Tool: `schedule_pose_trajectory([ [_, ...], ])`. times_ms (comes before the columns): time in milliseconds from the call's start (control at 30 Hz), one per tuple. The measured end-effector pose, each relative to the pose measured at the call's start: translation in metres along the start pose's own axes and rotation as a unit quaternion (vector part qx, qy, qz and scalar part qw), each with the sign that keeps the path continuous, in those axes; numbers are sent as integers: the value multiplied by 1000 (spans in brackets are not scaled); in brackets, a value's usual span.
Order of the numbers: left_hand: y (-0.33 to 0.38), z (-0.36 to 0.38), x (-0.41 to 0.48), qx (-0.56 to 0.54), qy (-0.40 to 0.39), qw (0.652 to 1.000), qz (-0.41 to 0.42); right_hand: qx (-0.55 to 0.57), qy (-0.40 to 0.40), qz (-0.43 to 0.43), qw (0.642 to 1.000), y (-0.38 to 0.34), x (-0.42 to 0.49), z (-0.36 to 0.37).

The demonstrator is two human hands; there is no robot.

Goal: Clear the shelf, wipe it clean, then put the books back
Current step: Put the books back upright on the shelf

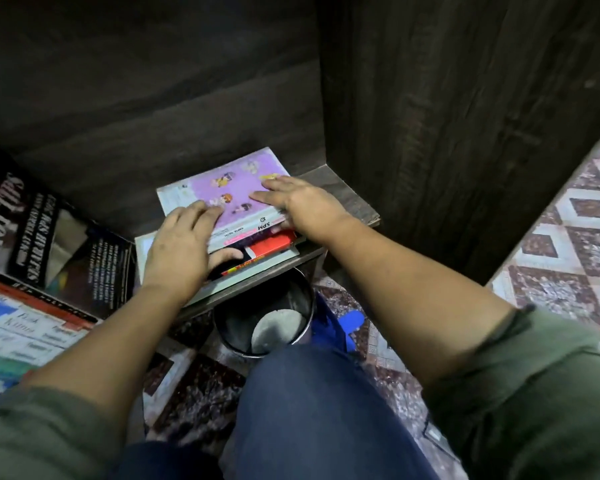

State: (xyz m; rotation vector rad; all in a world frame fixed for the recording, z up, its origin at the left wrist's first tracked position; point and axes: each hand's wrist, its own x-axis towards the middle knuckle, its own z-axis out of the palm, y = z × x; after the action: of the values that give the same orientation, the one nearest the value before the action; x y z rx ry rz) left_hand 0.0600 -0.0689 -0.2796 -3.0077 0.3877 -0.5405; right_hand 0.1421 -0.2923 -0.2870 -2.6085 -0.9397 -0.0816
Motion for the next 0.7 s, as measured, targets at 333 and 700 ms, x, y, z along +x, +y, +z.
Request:
schedule_pose_trajectory([
  [333,72,-42,33,62,-136,986,-69,-24,264,35,964,9,-103,63],
  [700,312,24,15,59,50,776,626,54,-211,489,845,77,-436,230],
])
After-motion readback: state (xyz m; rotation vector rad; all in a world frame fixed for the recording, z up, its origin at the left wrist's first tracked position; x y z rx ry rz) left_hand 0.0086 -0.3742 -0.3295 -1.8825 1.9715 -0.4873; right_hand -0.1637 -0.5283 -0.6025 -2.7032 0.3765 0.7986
